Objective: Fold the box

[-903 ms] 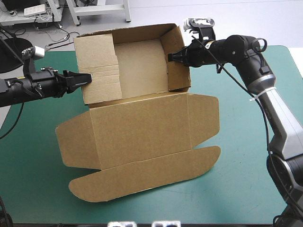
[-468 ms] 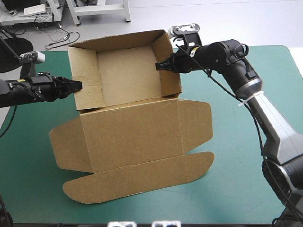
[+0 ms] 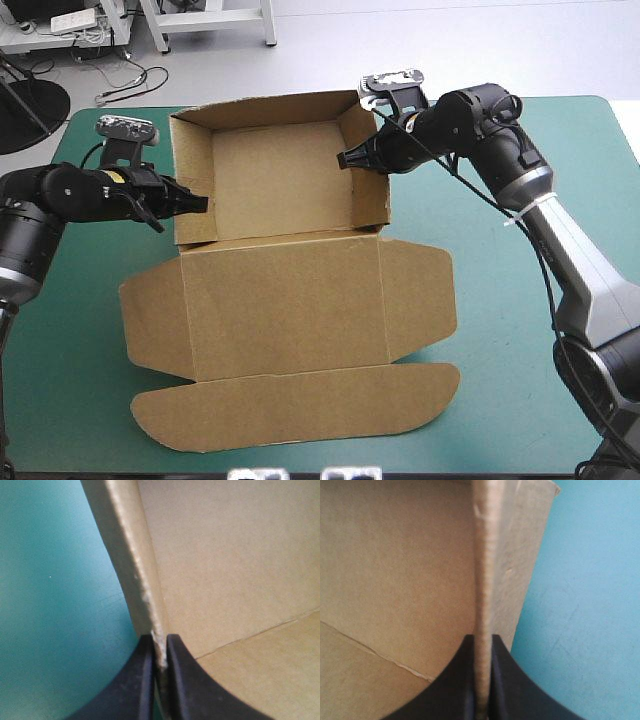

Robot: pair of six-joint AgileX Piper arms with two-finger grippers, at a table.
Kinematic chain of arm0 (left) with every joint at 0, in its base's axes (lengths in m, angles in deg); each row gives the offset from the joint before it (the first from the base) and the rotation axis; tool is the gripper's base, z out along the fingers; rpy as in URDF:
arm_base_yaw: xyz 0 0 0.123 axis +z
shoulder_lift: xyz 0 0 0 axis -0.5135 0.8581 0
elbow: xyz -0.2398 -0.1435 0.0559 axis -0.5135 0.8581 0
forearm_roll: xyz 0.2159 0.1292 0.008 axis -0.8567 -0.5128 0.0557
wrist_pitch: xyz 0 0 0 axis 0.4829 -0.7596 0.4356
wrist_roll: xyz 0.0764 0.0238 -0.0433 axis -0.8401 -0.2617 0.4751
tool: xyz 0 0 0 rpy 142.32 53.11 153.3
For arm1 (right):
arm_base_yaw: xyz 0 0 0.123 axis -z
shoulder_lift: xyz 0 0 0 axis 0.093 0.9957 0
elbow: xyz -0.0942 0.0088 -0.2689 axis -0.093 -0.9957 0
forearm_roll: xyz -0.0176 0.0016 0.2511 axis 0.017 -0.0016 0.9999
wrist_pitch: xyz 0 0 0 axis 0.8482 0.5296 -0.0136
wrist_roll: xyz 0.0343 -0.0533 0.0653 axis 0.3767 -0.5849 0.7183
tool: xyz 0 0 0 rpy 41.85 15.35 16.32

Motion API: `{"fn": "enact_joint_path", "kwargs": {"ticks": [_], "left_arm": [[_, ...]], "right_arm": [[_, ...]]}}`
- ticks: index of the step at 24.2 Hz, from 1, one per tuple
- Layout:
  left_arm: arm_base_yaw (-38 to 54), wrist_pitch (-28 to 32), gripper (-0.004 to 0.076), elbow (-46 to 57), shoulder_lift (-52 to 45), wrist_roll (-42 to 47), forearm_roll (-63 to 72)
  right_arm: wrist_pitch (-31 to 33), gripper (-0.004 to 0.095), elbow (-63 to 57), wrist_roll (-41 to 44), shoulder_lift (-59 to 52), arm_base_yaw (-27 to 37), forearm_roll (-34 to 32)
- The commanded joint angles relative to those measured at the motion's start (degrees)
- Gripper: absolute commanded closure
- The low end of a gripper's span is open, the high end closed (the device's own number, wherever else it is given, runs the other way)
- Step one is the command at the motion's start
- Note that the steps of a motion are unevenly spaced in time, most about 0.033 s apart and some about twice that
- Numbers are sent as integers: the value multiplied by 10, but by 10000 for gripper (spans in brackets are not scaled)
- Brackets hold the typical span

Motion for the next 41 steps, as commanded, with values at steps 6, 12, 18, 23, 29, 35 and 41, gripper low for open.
{"fn": "enact_joint_path", "kwargs": {"ticks": [6, 12, 18, 23, 29, 35, 41], "left_arm": [[-68, 13, 734, -19, 35, 112, -62], [-68, -57, 734, -19, 91, 129, -56], [-88, -79, 734, -19, 128, 154, -53], [-115, -54, 734, -19, 160, 154, -53], [-115, -59, 732, -19, 188, 138, -63], [-114, -90, 682, -21, 200, 114, -63], [-114, -93, 515, -26, 202, 90, -62]], "right_arm": [[42, 921, -62, 10, -38, -7, 38], [29, 920, -173, 51, -47, -7, 6], [-16, 921, -227, 94, -34, -7, -30], [-67, 921, -218, 107, 27, -7, -30], [-39, 909, -174, 105, 48, -7, -34], [56, 599, -137, 105, 48, -7, -83], [71, 425, -106, 109, 48, -7, -93]]}}
